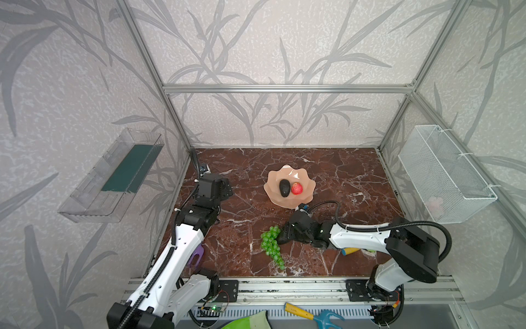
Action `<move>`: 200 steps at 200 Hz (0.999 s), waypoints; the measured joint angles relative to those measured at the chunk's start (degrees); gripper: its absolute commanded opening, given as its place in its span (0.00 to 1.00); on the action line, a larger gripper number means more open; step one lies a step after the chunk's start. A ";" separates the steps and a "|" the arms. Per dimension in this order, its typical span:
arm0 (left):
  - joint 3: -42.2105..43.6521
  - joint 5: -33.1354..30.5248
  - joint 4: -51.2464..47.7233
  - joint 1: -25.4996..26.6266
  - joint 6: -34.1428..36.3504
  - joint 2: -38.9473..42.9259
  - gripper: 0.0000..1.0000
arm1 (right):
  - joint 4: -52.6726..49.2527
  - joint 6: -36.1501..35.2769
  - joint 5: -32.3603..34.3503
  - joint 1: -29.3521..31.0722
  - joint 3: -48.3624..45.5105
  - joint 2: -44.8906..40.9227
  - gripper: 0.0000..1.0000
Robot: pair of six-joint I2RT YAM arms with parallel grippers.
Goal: Place and organize the fake fruits in the fruit bowl
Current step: 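Withdraw the left arm while the right gripper grasps the second avocado, then place the second avocado into the bowl and open the right gripper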
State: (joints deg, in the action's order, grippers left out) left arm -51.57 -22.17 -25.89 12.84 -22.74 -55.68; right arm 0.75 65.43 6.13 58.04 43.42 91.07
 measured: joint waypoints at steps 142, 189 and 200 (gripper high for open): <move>0.46 1.25 -0.17 -1.03 -1.29 0.96 0.92 | -12.46 -13.29 11.58 -1.84 3.32 -14.25 0.47; 1.16 1.33 -0.22 -1.07 -1.46 1.29 0.92 | -11.43 -20.65 11.19 -9.94 10.34 -11.02 0.47; 1.27 1.36 -0.22 -1.18 -1.46 1.27 0.92 | -10.60 -21.64 10.75 -11.56 12.24 -8.33 0.47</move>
State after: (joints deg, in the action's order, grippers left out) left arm -50.30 -20.82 -26.11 11.66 -24.21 -54.41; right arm -9.85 43.79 16.88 46.48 55.66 82.74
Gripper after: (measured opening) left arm 0.921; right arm 0.570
